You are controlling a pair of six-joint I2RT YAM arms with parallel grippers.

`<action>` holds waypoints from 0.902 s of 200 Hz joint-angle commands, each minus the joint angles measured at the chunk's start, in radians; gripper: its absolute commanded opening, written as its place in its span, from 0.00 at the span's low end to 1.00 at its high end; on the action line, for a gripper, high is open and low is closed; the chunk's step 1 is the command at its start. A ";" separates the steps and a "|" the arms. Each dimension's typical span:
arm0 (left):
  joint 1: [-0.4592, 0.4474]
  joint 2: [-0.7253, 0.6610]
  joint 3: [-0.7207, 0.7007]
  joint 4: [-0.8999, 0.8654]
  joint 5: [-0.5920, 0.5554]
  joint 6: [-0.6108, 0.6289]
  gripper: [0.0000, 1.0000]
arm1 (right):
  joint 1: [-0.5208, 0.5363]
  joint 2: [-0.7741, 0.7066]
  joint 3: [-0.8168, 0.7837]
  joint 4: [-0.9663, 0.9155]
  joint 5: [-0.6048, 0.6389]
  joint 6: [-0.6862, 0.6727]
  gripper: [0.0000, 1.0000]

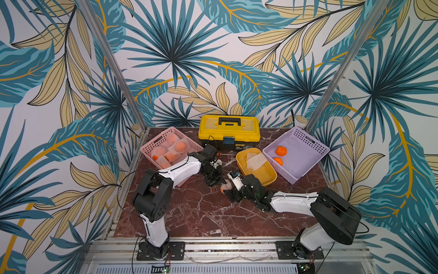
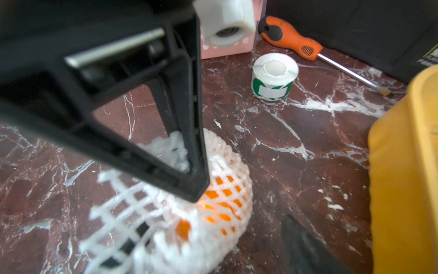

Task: Remove foam nets from oranges
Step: Remove the foam net from the orange.

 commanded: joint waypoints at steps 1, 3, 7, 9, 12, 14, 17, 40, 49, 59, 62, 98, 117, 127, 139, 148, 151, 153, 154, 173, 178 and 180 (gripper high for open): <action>0.004 -0.036 0.019 -0.007 0.016 0.017 0.07 | 0.003 0.021 0.015 0.015 -0.006 0.007 0.74; 0.004 -0.036 0.019 -0.007 0.018 0.019 0.07 | 0.003 0.021 0.015 0.016 -0.005 0.007 0.73; 0.004 -0.036 0.019 -0.007 0.019 0.019 0.07 | 0.003 0.022 0.015 0.018 -0.006 0.007 0.70; 0.004 -0.036 0.020 -0.007 0.018 0.019 0.07 | 0.003 0.022 0.016 0.018 -0.006 0.007 0.69; 0.004 -0.038 0.020 -0.007 0.019 0.019 0.07 | 0.003 0.021 0.017 0.018 -0.007 0.008 0.66; 0.004 -0.038 0.020 -0.007 0.020 0.019 0.07 | 0.003 0.019 0.017 0.018 -0.010 0.008 0.64; 0.004 -0.038 0.019 -0.008 0.019 0.019 0.08 | 0.003 0.020 0.018 0.018 -0.009 0.009 0.62; 0.004 -0.041 0.019 -0.007 0.021 0.024 0.19 | 0.003 0.010 0.018 0.015 -0.024 0.012 0.46; 0.004 -0.042 0.020 -0.007 0.019 0.024 0.22 | 0.002 0.004 0.017 0.014 -0.027 0.019 0.41; 0.004 -0.044 0.022 -0.007 0.018 0.024 0.24 | 0.003 -0.005 0.014 0.017 -0.034 0.025 0.41; 0.004 -0.045 0.019 -0.007 0.017 0.024 0.24 | 0.003 -0.009 0.012 0.018 -0.035 0.030 0.42; 0.006 -0.049 0.025 -0.007 0.018 0.026 0.24 | 0.003 -0.025 0.012 0.020 -0.054 0.066 0.45; 0.006 -0.053 0.027 -0.007 0.020 0.027 0.26 | 0.003 -0.032 0.012 0.024 -0.059 0.082 0.40; 0.006 -0.056 0.028 -0.007 0.020 0.027 0.29 | 0.003 -0.034 0.014 0.023 -0.059 0.087 0.31; 0.008 -0.061 0.027 -0.007 0.019 0.027 0.34 | 0.003 -0.033 0.018 0.016 -0.055 0.088 0.20; 0.010 -0.065 0.029 -0.007 0.016 0.025 0.40 | 0.003 -0.033 0.020 0.009 -0.049 0.089 0.13; 0.011 -0.067 0.029 -0.007 0.016 0.025 0.43 | 0.003 -0.034 0.019 0.008 -0.047 0.089 0.12; 0.011 -0.068 0.029 -0.007 0.016 0.025 0.44 | 0.003 -0.035 0.018 0.008 -0.046 0.089 0.11; 0.011 -0.069 0.029 -0.007 0.016 0.025 0.45 | 0.003 -0.035 0.018 0.007 -0.045 0.091 0.11; 0.018 -0.081 0.030 -0.007 0.015 0.027 0.60 | 0.003 -0.051 0.018 -0.002 -0.031 0.102 0.08; 0.019 -0.085 0.028 -0.007 0.013 0.025 0.64 | 0.003 -0.058 0.018 -0.007 -0.028 0.108 0.06; 0.020 -0.087 0.028 -0.007 0.014 0.026 0.66 | 0.003 -0.062 0.017 -0.008 -0.027 0.111 0.06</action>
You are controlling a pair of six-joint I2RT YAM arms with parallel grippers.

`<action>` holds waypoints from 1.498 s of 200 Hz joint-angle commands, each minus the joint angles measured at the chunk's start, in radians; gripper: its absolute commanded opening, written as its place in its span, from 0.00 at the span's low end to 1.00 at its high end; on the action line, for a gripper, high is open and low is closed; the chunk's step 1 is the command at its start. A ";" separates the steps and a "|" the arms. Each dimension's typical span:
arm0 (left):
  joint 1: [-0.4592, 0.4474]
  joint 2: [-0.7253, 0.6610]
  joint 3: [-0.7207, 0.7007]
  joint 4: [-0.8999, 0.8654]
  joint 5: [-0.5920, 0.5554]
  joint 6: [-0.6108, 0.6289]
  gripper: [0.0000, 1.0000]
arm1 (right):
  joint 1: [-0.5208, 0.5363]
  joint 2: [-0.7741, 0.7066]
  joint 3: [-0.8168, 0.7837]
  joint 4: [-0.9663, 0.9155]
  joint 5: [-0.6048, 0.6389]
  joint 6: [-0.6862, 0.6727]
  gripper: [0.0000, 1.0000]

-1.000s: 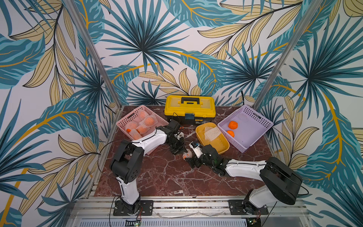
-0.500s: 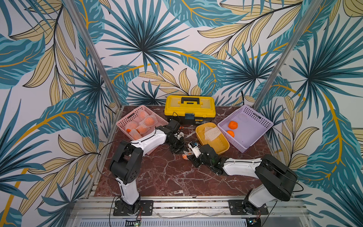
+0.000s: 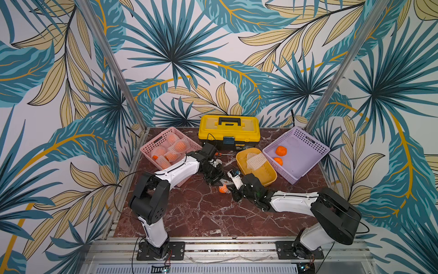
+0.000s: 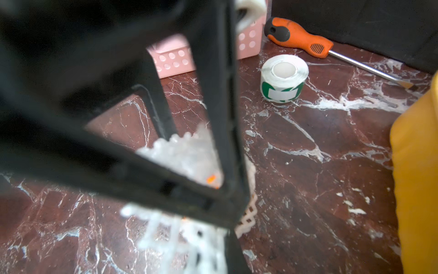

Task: Remove foam nets from oranges
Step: Remove the foam net from the orange, then place the foam net into the storage box.

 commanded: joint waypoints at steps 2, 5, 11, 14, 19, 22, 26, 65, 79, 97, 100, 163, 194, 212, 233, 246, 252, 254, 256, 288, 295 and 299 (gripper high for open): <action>0.014 -0.047 0.026 -0.007 -0.002 0.001 0.67 | 0.002 -0.048 0.009 -0.008 0.015 0.032 0.05; 0.015 -0.050 0.026 -0.007 -0.004 0.001 0.69 | 0.001 -0.054 0.008 -0.008 0.015 0.037 0.04; 0.019 -0.057 0.026 -0.007 -0.010 0.001 0.76 | -0.003 -0.067 0.004 -0.007 0.014 0.052 0.04; 0.019 -0.061 0.025 -0.007 -0.012 0.001 0.79 | -0.006 -0.074 0.003 -0.007 0.013 0.058 0.04; 0.022 -0.067 0.024 -0.007 -0.018 0.001 0.84 | -0.010 -0.088 0.000 -0.005 0.012 0.073 0.04; 0.022 -0.071 0.024 -0.007 -0.023 0.002 0.86 | -0.013 -0.095 -0.003 -0.004 0.010 0.083 0.04; 0.024 -0.076 0.023 -0.007 -0.027 0.002 0.90 | -0.017 -0.105 -0.006 0.000 0.008 0.096 0.04; 0.027 -0.129 0.026 -0.005 -0.080 0.015 1.00 | -0.075 -0.160 -0.017 0.023 -0.058 0.242 0.02; 0.028 -0.155 0.026 -0.003 -0.104 0.020 1.00 | -0.108 -0.183 -0.024 0.020 -0.071 0.288 0.02; 0.034 -0.196 0.019 0.008 -0.130 0.028 1.00 | -0.160 -0.234 -0.052 0.026 -0.079 0.340 0.03; 0.036 -0.204 0.020 0.008 -0.134 0.030 1.00 | -0.168 -0.244 -0.052 0.017 -0.076 0.344 0.03; 0.113 -0.365 -0.036 0.086 -0.184 0.029 1.00 | -0.352 -0.426 0.005 -0.350 0.034 0.454 0.14; 0.148 -0.402 -0.040 0.090 -0.175 0.042 1.00 | -0.456 -0.405 0.072 -0.479 -0.056 0.499 0.16; 0.163 -0.416 -0.046 0.088 -0.163 0.049 0.99 | -0.511 -0.356 0.107 -0.540 -0.135 0.534 0.17; 0.171 -0.423 -0.055 0.088 -0.153 0.053 0.99 | -0.562 -0.274 0.137 -0.596 -0.227 0.580 0.19; 0.171 -0.421 -0.061 0.088 -0.147 0.056 1.00 | -0.567 -0.230 0.156 -0.629 -0.239 0.562 0.27; 0.171 -0.419 -0.064 0.087 -0.144 0.056 1.00 | -0.567 -0.213 0.166 -0.675 -0.228 0.545 0.32; 0.171 -0.418 -0.065 0.088 -0.142 0.056 1.00 | -0.568 -0.208 0.168 -0.685 -0.224 0.542 0.34; 0.172 -0.418 -0.066 0.088 -0.139 0.056 0.99 | -0.567 -0.204 0.172 -0.694 -0.217 0.539 0.35; 0.171 -0.407 -0.066 0.083 -0.128 0.062 0.99 | -0.572 -0.195 0.188 -0.753 -0.106 0.503 0.64; 0.172 -0.406 -0.066 0.080 -0.130 0.065 0.99 | -0.572 -0.202 0.194 -0.763 -0.092 0.502 0.67; 0.173 -0.405 -0.063 0.078 -0.129 0.066 0.99 | -0.572 -0.207 0.195 -0.762 -0.087 0.502 0.70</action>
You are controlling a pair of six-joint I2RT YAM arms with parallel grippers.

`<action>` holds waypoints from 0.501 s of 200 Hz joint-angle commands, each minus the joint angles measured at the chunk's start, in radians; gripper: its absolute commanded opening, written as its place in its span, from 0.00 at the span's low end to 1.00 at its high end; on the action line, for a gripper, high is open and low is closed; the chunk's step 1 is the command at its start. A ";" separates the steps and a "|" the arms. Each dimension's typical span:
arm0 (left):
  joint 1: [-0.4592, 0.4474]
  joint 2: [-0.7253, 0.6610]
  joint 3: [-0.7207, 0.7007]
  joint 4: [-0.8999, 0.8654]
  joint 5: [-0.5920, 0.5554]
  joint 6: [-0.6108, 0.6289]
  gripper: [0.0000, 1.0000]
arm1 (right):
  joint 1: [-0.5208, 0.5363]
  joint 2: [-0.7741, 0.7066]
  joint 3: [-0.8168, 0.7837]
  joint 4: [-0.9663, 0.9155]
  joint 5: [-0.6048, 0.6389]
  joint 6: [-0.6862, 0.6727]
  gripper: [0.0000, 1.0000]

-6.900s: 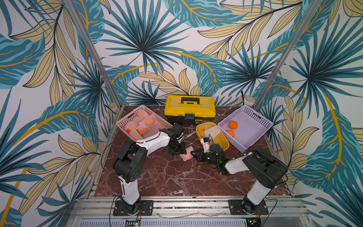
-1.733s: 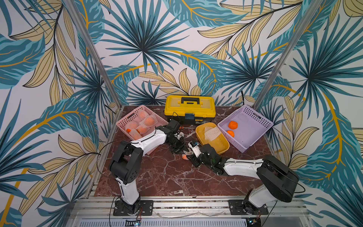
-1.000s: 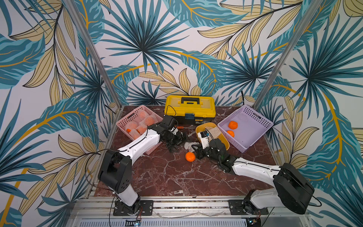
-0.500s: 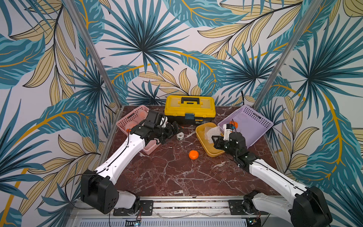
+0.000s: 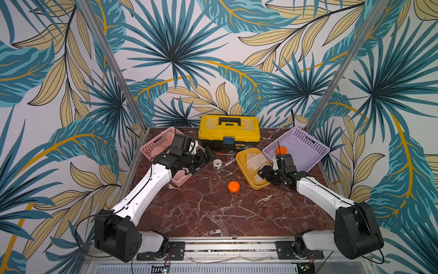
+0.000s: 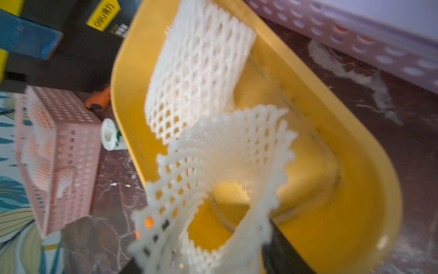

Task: Remove foam nets from oranges
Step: Place the foam net into the storage box.

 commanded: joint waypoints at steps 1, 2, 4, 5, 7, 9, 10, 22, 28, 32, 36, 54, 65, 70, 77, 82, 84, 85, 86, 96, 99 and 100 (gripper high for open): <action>0.009 -0.002 0.000 0.003 0.013 0.024 0.99 | -0.004 -0.025 0.031 -0.076 0.065 -0.018 0.71; 0.009 -0.002 0.000 0.003 0.013 0.025 0.99 | -0.004 -0.026 0.031 -0.076 0.068 -0.018 0.72; 0.009 -0.002 0.000 0.003 0.012 0.025 0.99 | -0.005 -0.029 0.031 -0.076 0.071 -0.018 0.72; 0.010 -0.002 0.001 0.004 0.012 0.025 0.99 | -0.004 -0.030 0.031 -0.076 0.072 -0.018 0.73; 0.010 -0.001 0.001 0.002 0.013 0.026 0.99 | -0.004 -0.034 0.030 -0.076 0.076 -0.016 0.74; 0.010 0.000 0.000 0.001 0.013 0.026 1.00 | -0.004 -0.036 0.030 -0.077 0.081 -0.015 0.75; 0.010 0.000 0.000 0.001 0.013 0.026 1.00 | -0.004 -0.038 0.030 -0.077 0.083 -0.015 0.75; 0.010 0.002 0.001 0.000 0.011 0.027 0.99 | -0.004 -0.051 0.023 -0.079 0.109 -0.011 0.79; 0.011 0.004 0.001 -0.002 0.010 0.027 0.99 | -0.004 -0.056 0.020 -0.078 0.119 -0.014 0.80; 0.011 0.005 0.001 -0.003 0.010 0.028 0.99 | -0.004 -0.058 0.019 -0.079 0.123 -0.015 0.81; 0.011 0.006 0.001 -0.003 0.010 0.029 1.00 | -0.004 -0.060 0.020 -0.084 0.130 -0.016 0.81; 0.011 0.012 0.001 -0.009 0.011 0.029 1.00 | -0.004 -0.071 0.025 -0.105 0.154 -0.011 0.85; 0.011 0.016 0.002 -0.015 0.010 0.032 0.99 | -0.004 -0.079 0.022 -0.099 0.147 -0.013 0.88; 0.011 0.018 0.003 -0.020 0.008 0.034 1.00 | -0.004 -0.081 0.021 -0.092 0.137 -0.017 0.89; 0.010 0.020 0.005 -0.027 0.003 0.037 0.99 | -0.004 -0.081 0.022 -0.081 0.118 -0.024 0.91; 0.012 0.022 0.007 -0.032 0.001 0.040 1.00 | -0.005 -0.081 0.025 -0.080 0.106 -0.027 0.93; 0.013 0.023 0.008 -0.033 -0.002 0.041 0.99 | -0.004 -0.082 0.027 -0.082 0.103 -0.027 0.93; 0.012 0.024 0.008 -0.034 -0.001 0.041 1.00 | -0.004 -0.081 0.028 -0.084 0.101 -0.028 0.93; 0.012 0.024 0.008 -0.035 -0.001 0.042 1.00 | -0.005 -0.081 0.029 -0.084 0.099 -0.029 0.93; 0.013 0.029 0.008 -0.037 0.001 0.043 0.99 | -0.004 -0.081 0.037 -0.095 0.087 -0.032 0.96; 0.012 0.030 0.006 -0.037 0.004 0.043 0.99 | -0.004 -0.080 0.038 -0.096 0.080 -0.033 0.97; 0.012 0.030 0.006 -0.037 0.005 0.043 0.99 | -0.004 -0.081 0.038 -0.096 0.077 -0.033 0.97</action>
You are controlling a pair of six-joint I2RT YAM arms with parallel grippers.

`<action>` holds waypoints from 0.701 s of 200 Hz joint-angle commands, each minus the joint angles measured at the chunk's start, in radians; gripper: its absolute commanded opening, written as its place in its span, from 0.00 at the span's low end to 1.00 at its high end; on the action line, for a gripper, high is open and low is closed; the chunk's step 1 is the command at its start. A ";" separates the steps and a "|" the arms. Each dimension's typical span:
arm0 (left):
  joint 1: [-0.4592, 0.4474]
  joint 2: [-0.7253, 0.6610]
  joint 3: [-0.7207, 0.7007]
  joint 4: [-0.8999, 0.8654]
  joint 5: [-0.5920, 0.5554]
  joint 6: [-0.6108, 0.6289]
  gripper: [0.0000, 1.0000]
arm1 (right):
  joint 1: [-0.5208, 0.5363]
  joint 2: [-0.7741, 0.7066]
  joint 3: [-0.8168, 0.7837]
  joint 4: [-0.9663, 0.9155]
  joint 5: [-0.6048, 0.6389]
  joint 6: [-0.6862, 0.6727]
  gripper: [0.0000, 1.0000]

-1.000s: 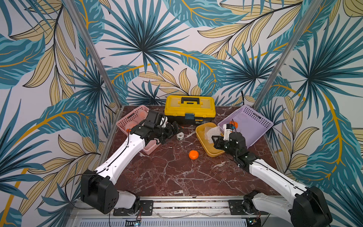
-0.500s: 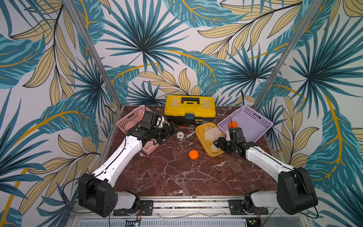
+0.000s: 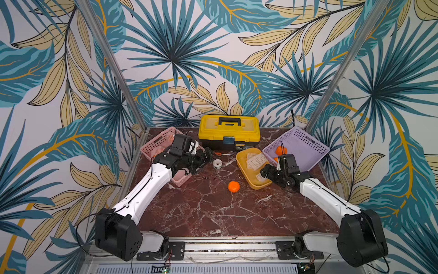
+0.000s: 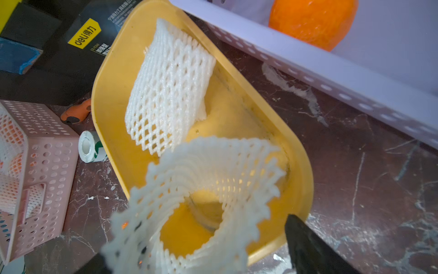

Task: Remove foam nets from oranges
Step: Place the foam net into the storage box.

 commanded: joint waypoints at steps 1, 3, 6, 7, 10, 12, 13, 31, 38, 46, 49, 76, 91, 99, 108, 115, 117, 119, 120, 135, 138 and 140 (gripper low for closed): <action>0.008 0.016 0.006 -0.022 0.000 0.026 0.99 | -0.002 -0.018 0.025 -0.024 -0.032 -0.019 0.97; 0.007 0.018 0.006 -0.022 0.002 0.025 1.00 | -0.002 -0.019 0.025 -0.024 -0.040 -0.019 0.98; 0.007 0.021 0.006 -0.021 0.005 0.025 0.99 | -0.002 -0.019 0.024 -0.023 -0.055 -0.017 0.99; 0.007 0.022 0.006 -0.021 0.007 0.024 1.00 | -0.002 -0.019 0.024 -0.023 -0.060 -0.017 0.99; 0.006 0.025 0.006 -0.021 0.011 0.023 1.00 | -0.002 -0.020 0.023 -0.020 -0.076 -0.014 0.99; 0.005 0.028 0.007 -0.021 0.015 0.022 1.00 | -0.002 -0.020 0.022 -0.016 -0.089 -0.014 0.99; 0.004 0.029 0.007 -0.021 0.017 0.022 1.00 | -0.002 -0.019 0.022 -0.015 -0.095 -0.013 0.99; -0.029 0.056 0.009 0.010 0.040 0.005 1.00 | -0.003 -0.023 0.006 0.032 -0.218 0.010 0.99; -0.050 0.072 0.014 0.027 0.050 -0.005 0.99 | -0.003 -0.029 -0.008 0.054 -0.235 0.025 0.96; -0.078 0.096 0.029 0.036 0.052 -0.013 0.99 | -0.007 -0.033 -0.026 0.073 -0.235 0.040 0.93; -0.089 0.106 0.035 0.036 0.052 -0.016 0.99 | -0.011 -0.035 -0.034 0.083 -0.236 0.046 0.92; -0.180 0.193 0.094 0.082 0.070 -0.067 1.00 | -0.079 -0.037 -0.117 0.261 -0.369 0.159 0.86; -0.221 0.228 0.104 0.143 0.088 -0.125 0.99 | -0.106 -0.043 -0.153 0.330 -0.418 0.221 0.90; -0.242 0.246 0.101 0.184 0.091 -0.164 1.00 | -0.117 -0.046 -0.163 0.350 -0.439 0.246 0.94; -0.261 0.265 0.096 0.232 0.098 -0.212 1.00 | -0.124 -0.048 -0.172 0.375 -0.465 0.264 0.95; -0.274 0.281 0.091 0.273 0.104 -0.255 0.99 | -0.126 -0.051 -0.181 0.390 -0.470 0.274 0.95; -0.277 0.287 0.090 0.286 0.109 -0.270 0.99 | -0.127 -0.053 -0.187 0.399 -0.470 0.279 0.95; -0.280 0.292 0.089 0.300 0.113 -0.284 0.99 | -0.127 -0.056 -0.191 0.404 -0.469 0.283 0.95; -0.281 0.295 0.087 0.307 0.117 -0.292 0.99 | -0.127 -0.056 -0.193 0.408 -0.469 0.284 0.95; -0.300 0.336 0.086 0.401 0.135 -0.388 0.96 | -0.131 -0.068 -0.228 0.462 -0.465 0.316 0.95; -0.305 0.343 0.086 0.419 0.135 -0.407 0.95 | -0.132 -0.068 -0.237 0.478 -0.467 0.323 0.95; -0.308 0.348 0.086 0.430 0.136 -0.418 0.95 | -0.132 -0.069 -0.240 0.489 -0.467 0.328 0.95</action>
